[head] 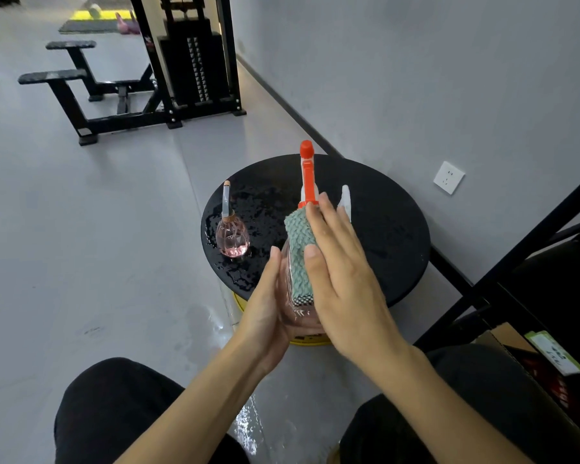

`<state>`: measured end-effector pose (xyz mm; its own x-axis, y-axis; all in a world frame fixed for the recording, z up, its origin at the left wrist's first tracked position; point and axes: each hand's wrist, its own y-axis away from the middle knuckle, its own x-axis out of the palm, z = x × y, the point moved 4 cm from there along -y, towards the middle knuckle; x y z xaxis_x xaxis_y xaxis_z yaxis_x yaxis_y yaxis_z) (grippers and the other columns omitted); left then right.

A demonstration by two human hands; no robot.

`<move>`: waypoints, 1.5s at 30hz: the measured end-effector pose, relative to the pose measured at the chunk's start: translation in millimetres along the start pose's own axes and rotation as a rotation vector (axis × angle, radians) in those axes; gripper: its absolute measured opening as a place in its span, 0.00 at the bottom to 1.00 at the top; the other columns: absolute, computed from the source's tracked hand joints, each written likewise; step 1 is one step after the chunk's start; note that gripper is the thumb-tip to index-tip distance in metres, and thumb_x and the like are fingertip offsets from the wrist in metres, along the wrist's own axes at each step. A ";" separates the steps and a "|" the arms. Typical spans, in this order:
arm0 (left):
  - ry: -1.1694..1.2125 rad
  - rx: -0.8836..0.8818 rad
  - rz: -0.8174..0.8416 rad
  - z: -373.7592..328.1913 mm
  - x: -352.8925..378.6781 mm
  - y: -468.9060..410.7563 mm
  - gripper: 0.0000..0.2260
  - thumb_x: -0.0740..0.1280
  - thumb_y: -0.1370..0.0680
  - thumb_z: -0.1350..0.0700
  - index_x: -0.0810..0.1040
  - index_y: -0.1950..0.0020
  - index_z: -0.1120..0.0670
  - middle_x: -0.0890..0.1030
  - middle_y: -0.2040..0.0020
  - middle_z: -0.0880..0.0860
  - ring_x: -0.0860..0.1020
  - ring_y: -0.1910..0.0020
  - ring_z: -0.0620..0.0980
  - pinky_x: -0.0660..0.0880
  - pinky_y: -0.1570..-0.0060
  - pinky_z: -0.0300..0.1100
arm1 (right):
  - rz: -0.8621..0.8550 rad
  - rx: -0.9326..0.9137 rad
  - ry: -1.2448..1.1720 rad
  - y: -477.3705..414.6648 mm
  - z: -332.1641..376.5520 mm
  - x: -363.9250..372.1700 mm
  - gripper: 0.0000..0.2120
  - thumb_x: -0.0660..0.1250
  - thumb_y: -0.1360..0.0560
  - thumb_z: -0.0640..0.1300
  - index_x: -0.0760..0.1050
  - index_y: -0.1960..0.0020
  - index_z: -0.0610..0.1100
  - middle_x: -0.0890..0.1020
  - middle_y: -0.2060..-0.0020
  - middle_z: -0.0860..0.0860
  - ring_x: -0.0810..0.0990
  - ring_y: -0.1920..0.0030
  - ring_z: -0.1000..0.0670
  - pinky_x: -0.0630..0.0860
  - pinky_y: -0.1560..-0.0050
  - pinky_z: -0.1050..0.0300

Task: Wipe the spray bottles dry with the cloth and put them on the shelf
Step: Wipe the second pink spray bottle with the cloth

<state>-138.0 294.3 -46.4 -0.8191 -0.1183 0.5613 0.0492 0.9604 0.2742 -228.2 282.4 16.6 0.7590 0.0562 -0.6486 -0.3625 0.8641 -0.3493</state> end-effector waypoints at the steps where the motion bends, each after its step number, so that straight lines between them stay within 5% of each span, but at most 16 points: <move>1: -0.001 0.003 -0.004 0.8 -0.6 -0.4 0.20 0.52 0.20 0.39 0.79 0.39 0.45 0.86 0.53 0.50 0.85 0.59 0.47 0.78 0.71 0.43 | -0.007 -0.010 0.018 -1.5 0.7 0.1 0.25 0.46 0.18 0.53 0.50 0.21 0.53 0.48 0.22 0.62 0.40 0.23 0.61 0.44 0.24 0.64; 7: 0.099 0.038 -0.054 -7.1 -6.1 -1.9 0.23 0.52 0.18 0.42 0.79 0.39 0.55 0.85 0.46 0.55 0.83 0.49 0.49 0.80 0.53 0.41 | -0.022 -0.108 0.155 32.6 9.3 20.5 0.26 0.45 0.18 0.50 0.47 0.21 0.50 0.48 0.21 0.57 0.43 0.22 0.53 0.53 0.24 0.48; 11: 0.034 0.021 -0.083 -3.3 -7.7 -0.3 0.23 0.52 0.18 0.41 0.79 0.39 0.53 0.85 0.49 0.54 0.84 0.51 0.49 0.80 0.56 0.42 | -0.006 -0.100 0.080 30.2 4.3 19.8 0.25 0.46 0.18 0.50 0.49 0.21 0.50 0.49 0.22 0.58 0.43 0.22 0.55 0.50 0.23 0.53; 15: -0.001 -0.016 -0.057 1.1 -2.9 2.5 0.21 0.52 0.19 0.39 0.81 0.44 0.46 0.86 0.54 0.50 0.85 0.62 0.48 0.78 0.72 0.42 | -0.007 -0.001 -0.030 1.2 -3.8 7.3 0.24 0.46 0.17 0.52 0.52 0.21 0.52 0.50 0.22 0.60 0.42 0.23 0.60 0.47 0.22 0.57; 21: 0.122 0.087 -0.085 -5.0 -2.8 1.5 0.23 0.50 0.18 0.41 0.80 0.42 0.52 0.85 0.47 0.55 0.84 0.49 0.50 0.81 0.55 0.41 | 0.010 -0.111 0.155 27.3 9.9 19.2 0.26 0.45 0.18 0.49 0.47 0.21 0.51 0.47 0.21 0.58 0.41 0.22 0.54 0.52 0.24 0.46; 26: 0.121 0.067 -0.090 -4.6 -3.0 3.3 0.23 0.49 0.17 0.44 0.80 0.42 0.54 0.85 0.46 0.55 0.83 0.48 0.50 0.81 0.54 0.40 | 0.025 -0.120 0.145 33.3 6.5 22.7 0.25 0.46 0.18 0.47 0.49 0.21 0.50 0.47 0.21 0.58 0.42 0.22 0.54 0.55 0.25 0.39; 31: 0.035 0.044 -0.028 1.3 2.7 7.4 0.19 0.51 0.19 0.41 0.79 0.40 0.44 0.86 0.52 0.49 0.85 0.61 0.48 0.79 0.72 0.44 | 0.013 -0.036 -0.006 -3.3 -2.3 5.1 0.24 0.46 0.17 0.51 0.54 0.22 0.50 0.51 0.22 0.59 0.41 0.23 0.60 0.49 0.22 0.51; 41: 0.085 0.088 -0.099 -4.2 -6.8 7.6 0.22 0.50 0.17 0.45 0.81 0.43 0.53 0.85 0.47 0.54 0.84 0.48 0.49 0.81 0.55 0.39 | 0.027 -0.137 0.128 35.8 8.5 21.3 0.26 0.47 0.18 0.48 0.49 0.21 0.51 0.48 0.21 0.58 0.42 0.22 0.53 0.56 0.25 0.40; 45: 0.017 0.048 -0.071 -0.2 -5.0 11.5 0.20 0.52 0.19 0.41 0.79 0.41 0.47 0.86 0.51 0.50 0.84 0.56 0.46 0.78 0.70 0.41 | 0.000 -0.059 0.012 8.6 3.3 12.4 0.26 0.44 0.18 0.53 0.52 0.21 0.51 0.50 0.22 0.59 0.41 0.22 0.57 0.51 0.23 0.48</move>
<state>-133.2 306.0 -45.9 -0.8097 -0.1909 0.5549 -0.0371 0.9604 0.2762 -220.1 292.2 7.8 0.7527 0.0501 -0.6564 -0.3942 0.8329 -0.3884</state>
